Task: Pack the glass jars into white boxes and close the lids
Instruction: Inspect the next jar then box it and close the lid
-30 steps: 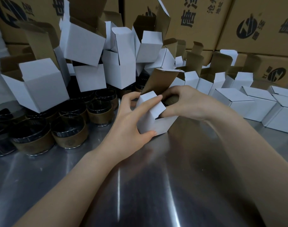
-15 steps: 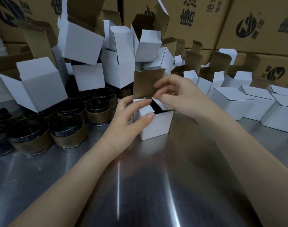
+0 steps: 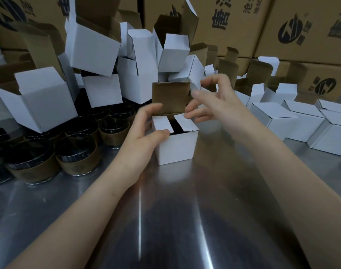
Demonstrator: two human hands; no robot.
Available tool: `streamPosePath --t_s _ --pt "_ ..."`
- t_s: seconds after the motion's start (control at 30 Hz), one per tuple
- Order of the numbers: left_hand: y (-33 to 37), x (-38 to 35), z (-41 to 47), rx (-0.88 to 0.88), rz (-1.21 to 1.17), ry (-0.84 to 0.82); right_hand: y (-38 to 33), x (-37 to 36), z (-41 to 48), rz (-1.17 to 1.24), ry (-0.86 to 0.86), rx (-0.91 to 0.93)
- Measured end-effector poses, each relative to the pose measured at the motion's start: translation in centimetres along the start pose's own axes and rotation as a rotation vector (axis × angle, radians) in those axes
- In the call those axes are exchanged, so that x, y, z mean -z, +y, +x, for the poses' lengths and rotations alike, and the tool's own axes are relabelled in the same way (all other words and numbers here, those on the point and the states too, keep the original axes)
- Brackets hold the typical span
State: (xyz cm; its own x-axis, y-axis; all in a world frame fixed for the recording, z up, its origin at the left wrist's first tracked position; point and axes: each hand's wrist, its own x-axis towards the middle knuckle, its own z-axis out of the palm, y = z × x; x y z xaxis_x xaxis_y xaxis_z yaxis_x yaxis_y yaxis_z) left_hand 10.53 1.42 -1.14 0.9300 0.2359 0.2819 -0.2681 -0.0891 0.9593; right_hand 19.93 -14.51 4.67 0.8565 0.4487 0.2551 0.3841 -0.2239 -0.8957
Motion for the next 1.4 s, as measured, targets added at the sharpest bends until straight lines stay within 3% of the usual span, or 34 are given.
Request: streamPosePath --t_s 0.2,0.47,0.83,1.4 --pt "-0.5 0.4 0.2 -0.037 -0.080 -0.001 -0.2 0.2 -0.4 0.033 -0.053 0.040" --pt "0.0 0.4 -0.5 -0.216 0.147 0.022 0.6 0.9 -0.4 0.042 -0.152 0.122" --pt "-0.3 0.4 -0.4 -0.228 0.146 0.046 1.0 1.6 -0.2 -0.144 -0.262 0.176" --pt "-0.5 0.6 -0.2 -0.225 0.227 0.023 0.7 1.4 -0.2 -0.197 -0.278 0.168"
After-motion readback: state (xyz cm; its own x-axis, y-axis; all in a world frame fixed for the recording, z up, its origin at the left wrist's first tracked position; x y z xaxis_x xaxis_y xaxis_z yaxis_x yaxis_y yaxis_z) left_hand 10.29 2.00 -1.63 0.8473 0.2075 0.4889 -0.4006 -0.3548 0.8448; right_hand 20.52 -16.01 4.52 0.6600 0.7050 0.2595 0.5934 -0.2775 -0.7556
